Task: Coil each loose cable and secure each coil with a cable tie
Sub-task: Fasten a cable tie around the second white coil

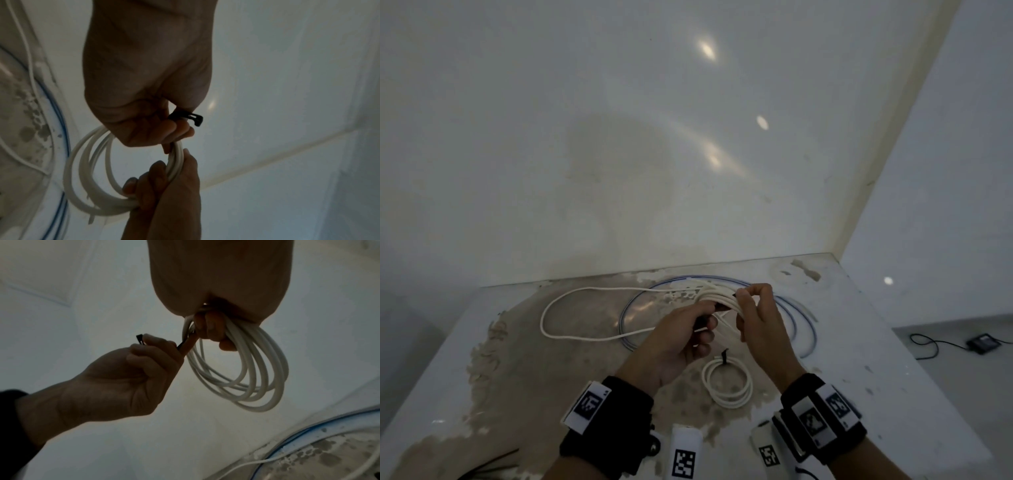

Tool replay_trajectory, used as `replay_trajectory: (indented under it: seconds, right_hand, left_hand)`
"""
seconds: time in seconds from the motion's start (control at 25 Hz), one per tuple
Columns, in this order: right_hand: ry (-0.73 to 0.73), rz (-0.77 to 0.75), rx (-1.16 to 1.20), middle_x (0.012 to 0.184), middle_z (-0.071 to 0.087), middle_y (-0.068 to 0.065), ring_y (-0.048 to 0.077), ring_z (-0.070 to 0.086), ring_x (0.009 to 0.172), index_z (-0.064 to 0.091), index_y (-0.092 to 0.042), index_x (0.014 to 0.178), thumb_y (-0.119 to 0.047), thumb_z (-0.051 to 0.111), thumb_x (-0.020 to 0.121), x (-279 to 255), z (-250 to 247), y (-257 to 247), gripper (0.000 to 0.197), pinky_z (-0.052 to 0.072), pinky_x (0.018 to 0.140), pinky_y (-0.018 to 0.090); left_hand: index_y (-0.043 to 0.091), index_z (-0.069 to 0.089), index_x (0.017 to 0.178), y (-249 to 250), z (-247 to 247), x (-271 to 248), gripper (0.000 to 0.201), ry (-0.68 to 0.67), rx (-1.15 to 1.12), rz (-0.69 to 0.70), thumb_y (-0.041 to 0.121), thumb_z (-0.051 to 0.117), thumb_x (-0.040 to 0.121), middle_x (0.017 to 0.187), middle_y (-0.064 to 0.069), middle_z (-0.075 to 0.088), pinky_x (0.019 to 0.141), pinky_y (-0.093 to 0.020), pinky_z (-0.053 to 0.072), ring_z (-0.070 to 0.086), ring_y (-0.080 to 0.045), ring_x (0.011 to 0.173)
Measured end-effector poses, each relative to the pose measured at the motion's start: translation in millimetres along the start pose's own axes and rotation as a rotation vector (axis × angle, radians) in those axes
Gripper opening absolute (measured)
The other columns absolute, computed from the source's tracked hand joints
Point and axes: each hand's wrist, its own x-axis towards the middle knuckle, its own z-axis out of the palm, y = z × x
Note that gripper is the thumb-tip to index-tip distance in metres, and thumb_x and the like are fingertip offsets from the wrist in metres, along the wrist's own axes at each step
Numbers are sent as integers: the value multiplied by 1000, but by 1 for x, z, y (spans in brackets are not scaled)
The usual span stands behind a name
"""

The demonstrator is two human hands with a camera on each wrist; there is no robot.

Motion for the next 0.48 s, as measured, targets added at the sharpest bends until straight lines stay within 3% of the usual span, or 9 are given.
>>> replay_trajectory:
  seconds: [0.12, 0.2, 0.32, 0.4, 0.48]
  right_hand:
    - [29, 11, 16, 53, 40, -7, 14, 34, 50, 40, -14, 92, -31, 48, 103, 3, 3, -6, 21, 30, 49, 33]
    - [5, 76, -5, 55, 45, -7, 10, 40, 49, 49, -14, 102, -32, 47, 103, 6, 4, -11, 18, 35, 53, 32]
    - [-90, 88, 30, 55, 46, -12, 8, 39, 50, 60, -23, 112, -30, 39, 107, 5, 2, -20, 22, 36, 50, 26]
    - [-79, 55, 52, 58, 47, -10, 9, 38, 52, 63, -25, 109, -26, 38, 107, 3, 0, -22, 25, 34, 47, 24]
    - [-32, 46, 84, 60, 43, 0, 12, 35, 52, 65, -23, 101, -24, 40, 107, 3, -2, -21, 26, 30, 45, 26]
  left_hand:
    - [14, 64, 93, 1, 5, 0, 16, -27, -125, -7, 18, 49, 98, 61, 5, 50, 41, -17, 27, 37, -7, 45]
    - [13, 66, 99, -1, 6, 2, 18, -5, -72, 36, 18, 49, 98, 63, 5, 51, 42, -18, 28, 38, -7, 47]
    - [14, 69, 102, -3, 4, 5, 23, 19, 42, 92, 21, 47, 99, 68, 3, 53, 44, -19, 30, 42, -8, 50]
    - [14, 69, 99, 0, 3, 4, 30, -24, 34, 79, 25, 41, 100, 71, 2, 55, 47, -22, 30, 44, -9, 54]
    - [9, 67, 106, 3, -1, 3, 37, -103, 45, 69, 23, 33, 98, 76, -2, 59, 50, -24, 31, 47, -12, 59]
